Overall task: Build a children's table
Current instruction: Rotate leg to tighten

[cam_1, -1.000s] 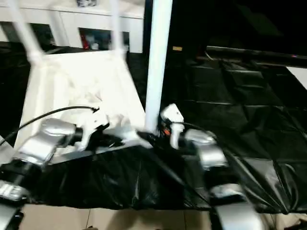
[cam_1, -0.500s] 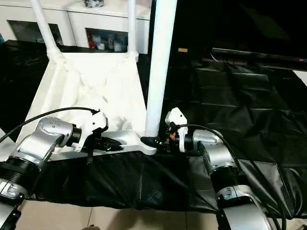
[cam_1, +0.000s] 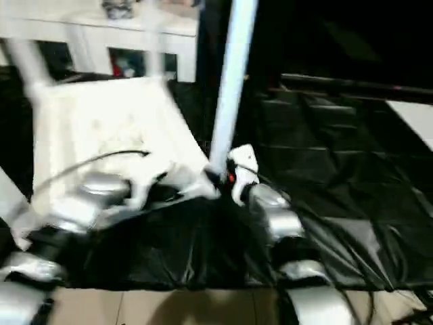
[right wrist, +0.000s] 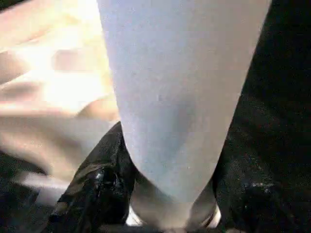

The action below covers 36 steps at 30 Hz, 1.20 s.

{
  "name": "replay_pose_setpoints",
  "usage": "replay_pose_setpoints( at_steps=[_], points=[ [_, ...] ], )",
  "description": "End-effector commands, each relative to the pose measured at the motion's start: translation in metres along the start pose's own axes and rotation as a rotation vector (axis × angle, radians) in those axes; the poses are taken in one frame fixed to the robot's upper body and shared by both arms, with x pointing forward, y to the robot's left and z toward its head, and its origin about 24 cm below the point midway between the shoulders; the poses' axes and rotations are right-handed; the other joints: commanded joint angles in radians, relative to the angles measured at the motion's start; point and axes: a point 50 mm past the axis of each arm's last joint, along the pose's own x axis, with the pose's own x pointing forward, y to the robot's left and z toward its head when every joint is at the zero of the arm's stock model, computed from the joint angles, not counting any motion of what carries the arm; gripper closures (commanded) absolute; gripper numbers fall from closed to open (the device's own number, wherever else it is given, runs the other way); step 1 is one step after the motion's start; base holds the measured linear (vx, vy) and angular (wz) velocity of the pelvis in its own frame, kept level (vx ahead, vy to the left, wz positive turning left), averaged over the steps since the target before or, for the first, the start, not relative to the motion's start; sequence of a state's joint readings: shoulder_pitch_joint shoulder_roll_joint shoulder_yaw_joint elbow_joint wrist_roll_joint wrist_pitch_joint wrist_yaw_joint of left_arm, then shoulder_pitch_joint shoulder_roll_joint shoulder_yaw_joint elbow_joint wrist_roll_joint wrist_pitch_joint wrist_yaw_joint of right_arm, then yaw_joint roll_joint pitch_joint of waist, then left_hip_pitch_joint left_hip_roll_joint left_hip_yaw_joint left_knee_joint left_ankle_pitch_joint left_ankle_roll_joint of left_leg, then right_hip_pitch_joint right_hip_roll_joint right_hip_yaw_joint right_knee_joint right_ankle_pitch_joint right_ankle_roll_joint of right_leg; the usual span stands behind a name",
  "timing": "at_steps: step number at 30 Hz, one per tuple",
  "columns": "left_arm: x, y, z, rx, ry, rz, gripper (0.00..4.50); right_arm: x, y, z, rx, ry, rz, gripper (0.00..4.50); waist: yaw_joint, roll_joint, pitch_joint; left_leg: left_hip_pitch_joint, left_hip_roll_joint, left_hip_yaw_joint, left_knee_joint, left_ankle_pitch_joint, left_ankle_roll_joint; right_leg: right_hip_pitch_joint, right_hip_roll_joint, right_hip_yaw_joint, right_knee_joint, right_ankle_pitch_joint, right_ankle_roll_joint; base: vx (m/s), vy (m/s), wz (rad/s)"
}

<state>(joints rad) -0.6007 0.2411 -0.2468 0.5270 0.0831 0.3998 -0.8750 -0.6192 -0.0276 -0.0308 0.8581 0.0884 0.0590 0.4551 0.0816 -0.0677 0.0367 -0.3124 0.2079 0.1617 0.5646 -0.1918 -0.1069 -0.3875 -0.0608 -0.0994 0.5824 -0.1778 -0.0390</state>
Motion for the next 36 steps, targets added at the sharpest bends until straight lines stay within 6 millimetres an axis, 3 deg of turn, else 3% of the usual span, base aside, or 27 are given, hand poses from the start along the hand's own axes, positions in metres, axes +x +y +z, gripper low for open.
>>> replay_pose_setpoints(
  at_steps=[1,2,6,8,11,13,16,20,23,28,29,30,32,33,36],
  points=[
    [0.023,-0.014,0.02,0.036,-0.02,-0.004,4.5,0.011,0.033,-0.041,0.083,0.197,-0.005,2.55,-0.004,0.019,-0.035,-0.002,0.022,-0.014,-0.074,-0.364,0.002,0.023,-0.091,0.042,-0.108,-0.592,-0.043,0.0,0.0,0.0],
    [0.026,-0.016,0.021,0.049,-0.011,0.004,4.5,0.015,0.038,-0.04,0.08,0.202,-0.019,2.55,-0.006,0.02,-0.034,0.002,0.021,-0.014,-0.075,-0.373,0.001,0.02,-0.089,0.041,-0.11,-0.584,-0.041,0.0,0.0,0.0],
    [0.03,-0.02,0.025,0.053,-0.027,-0.006,4.5,0.027,0.049,-0.026,0.09,0.166,-0.057,2.55,-0.01,0.018,-0.034,0.0,0.019,-0.017,-0.075,-0.403,0.003,0.019,-0.093,0.04,-0.114,-0.598,-0.028,0.0,0.0,0.0],
    [0.027,-0.018,0.022,0.058,-0.024,-0.002,4.5,0.026,0.046,-0.023,0.061,0.141,-0.047,1.99,-0.009,0.017,-0.034,-0.002,0.019,-0.015,-0.076,-0.392,0.011,0.018,-0.093,0.044,-0.111,-0.583,-0.032,0.0,0.0,0.0],
    [0.019,-0.013,0.017,0.075,-0.02,0.0,4.5,0.021,0.034,-0.022,0.037,0.122,-0.072,1.82,-0.009,0.016,-0.035,-0.006,0.02,-0.015,-0.078,-0.376,0.014,0.02,-0.093,0.047,-0.107,-0.561,-0.039,0.0,0.0,0.0],
    [0.015,-0.01,0.013,0.091,-0.016,-0.005,4.5,0.018,0.028,-0.021,0.024,0.108,-0.077,1.66,-0.006,0.018,-0.04,-0.009,0.023,-0.013,-0.079,-0.346,0.014,0.023,-0.094,0.052,-0.101,-0.512,-0.055,0.0,0.0,0.0],
    [0.004,0.001,0.004,0.118,0.001,0.022,4.5,0.01,0.016,-0.014,-0.033,0.047,-0.043,1.3,0.0,0.018,-0.045,-0.015,0.026,-0.006,-0.078,-0.268,0.022,0.032,-0.089,0.059,-0.081,-0.355,-0.1,0.0,0.0,0.0],
    [-0.001,0.005,0.001,0.128,-0.002,0.04,4.5,0.004,0.011,-0.011,-0.071,0.021,-0.016,0.97,0.01,0.015,-0.048,-0.022,0.023,0.001,-0.074,-0.202,0.034,0.041,-0.088,0.063,-0.068,-0.275,-0.133,0.0,0.0,0.0],
    [-0.009,0.005,0.002,0.163,-0.065,0.028,4.5,-0.01,-0.002,-0.001,-0.131,-0.052,0.027,0.91,0.018,0.013,-0.05,-0.027,0.026,0.003,-0.07,-0.161,0.043,0.045,-0.089,0.064,-0.061,-0.229,-0.131,0.0,0.0,0.0],
    [-0.019,0.0,0.006,0.189,-0.156,0.001,4.5,-0.036,-0.021,0.019,-0.096,-0.159,0.091,0.91,0.018,0.014,-0.05,-0.03,0.031,0.004,-0.066,-0.126,0.068,0.044,-0.084,0.063,-0.049,-0.14,-0.162,0.0,0.0,0.0],
    [-0.02,0.0,0.006,0.19,-0.159,0.0,4.23,-0.037,-0.022,0.019,-0.096,-0.163,0.094,0.89,0.019,0.013,-0.048,-0.032,0.028,0.006,-0.066,-0.133,0.072,0.046,-0.084,0.063,-0.053,-0.16,-0.159,0.0,0.0,0.0],
    [-0.028,0.0,0.007,0.2,-0.188,-0.004,4.07,-0.052,-0.029,0.026,-0.115,-0.199,0.141,0.88,0.022,0.023,-0.047,-0.031,0.027,0.006,-0.066,-0.14,0.073,0.048,-0.085,0.063,-0.057,-0.18,-0.152,0.0,0.0,0.0],
    [-0.031,0.0,0.007,0.204,-0.2,-0.008,3.96,-0.058,-0.031,0.028,-0.125,-0.208,0.16,0.88,0.027,0.017,-0.047,-0.033,0.027,0.007,-0.063,-0.128,0.082,0.049,-0.086,0.064,-0.055,-0.175,-0.148,0.0,0.0,0.0],
    [-0.04,0.0,0.007,0.187,-0.217,-0.01,3.93,-0.069,-0.034,0.028,-0.132,-0.198,0.198,0.88,0.028,0.023,-0.049,-0.033,0.027,0.007,-0.062,-0.12,0.08,0.048,-0.085,0.064,-0.054,-0.168,-0.156,0.0,0.0,0.0],
    [-0.055,-0.003,0.009,0.166,-0.278,-0.023,3.59,-0.082,-0.04,0.022,-0.143,-0.157,0.233,0.88,0.031,0.027,-0.047,-0.034,0.028,0.008,-0.06,-0.122,0.076,0.047,-0.081,0.062,-0.051,-0.153,-0.172,0.0,0.0,0.0]
  ],
)
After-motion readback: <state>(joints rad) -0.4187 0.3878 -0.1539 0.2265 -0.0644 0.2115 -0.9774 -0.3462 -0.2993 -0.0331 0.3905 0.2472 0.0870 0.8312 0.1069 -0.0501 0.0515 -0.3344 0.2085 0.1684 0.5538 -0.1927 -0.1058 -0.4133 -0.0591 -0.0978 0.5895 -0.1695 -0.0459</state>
